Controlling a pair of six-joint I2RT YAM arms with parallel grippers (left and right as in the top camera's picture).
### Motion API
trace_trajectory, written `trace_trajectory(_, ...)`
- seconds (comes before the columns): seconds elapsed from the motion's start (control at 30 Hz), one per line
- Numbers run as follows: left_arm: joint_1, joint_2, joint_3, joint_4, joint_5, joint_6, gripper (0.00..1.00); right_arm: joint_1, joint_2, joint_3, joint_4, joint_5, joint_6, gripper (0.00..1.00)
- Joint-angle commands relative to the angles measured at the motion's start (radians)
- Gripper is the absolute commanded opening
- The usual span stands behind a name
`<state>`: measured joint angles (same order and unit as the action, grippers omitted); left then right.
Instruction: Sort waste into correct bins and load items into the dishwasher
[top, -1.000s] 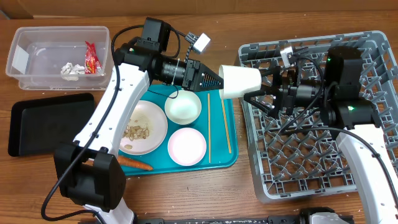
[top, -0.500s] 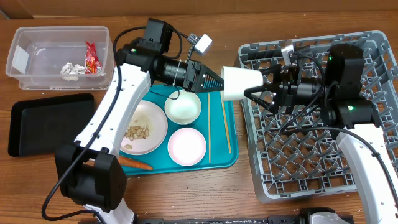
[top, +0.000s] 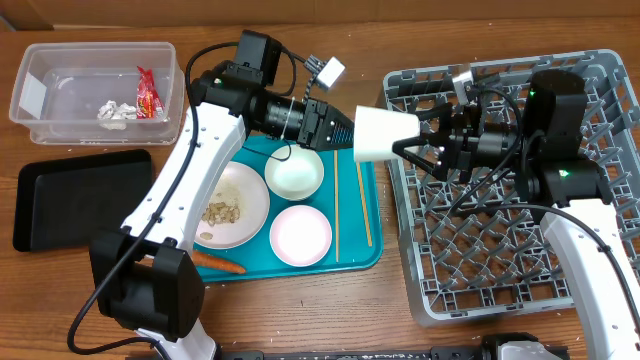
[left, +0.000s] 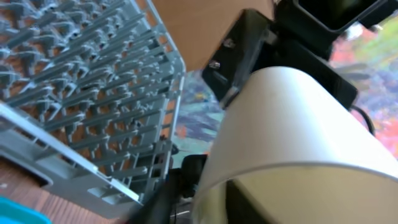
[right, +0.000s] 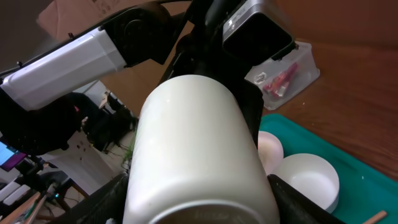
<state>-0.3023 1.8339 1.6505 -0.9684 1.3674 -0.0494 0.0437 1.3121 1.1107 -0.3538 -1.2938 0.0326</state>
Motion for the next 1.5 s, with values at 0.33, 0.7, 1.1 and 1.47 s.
trace_trajectory(0.33,0.235,-0.03,0.017,-0.131,-0.568,0.001,0.57,0.0,-0.006,0.019,-0.197,0.599,0.076,0.35)
trace_trajectory(0.7,0.327,-0.053,0.017,-0.259,-0.934,0.001,0.53,-0.157,-0.01,0.254,-0.732,1.121,0.187,0.35)
trace_trajectory(1.1,0.327,-0.053,0.017,-0.257,-0.964,0.0,0.53,-0.689,0.04,0.257,-0.916,1.294,0.211,0.35)
trace_trajectory(1.47,0.327,-0.053,0.017,-0.258,-0.964,0.0,0.53,-0.757,0.153,0.224,-0.954,1.327,0.211,0.36)
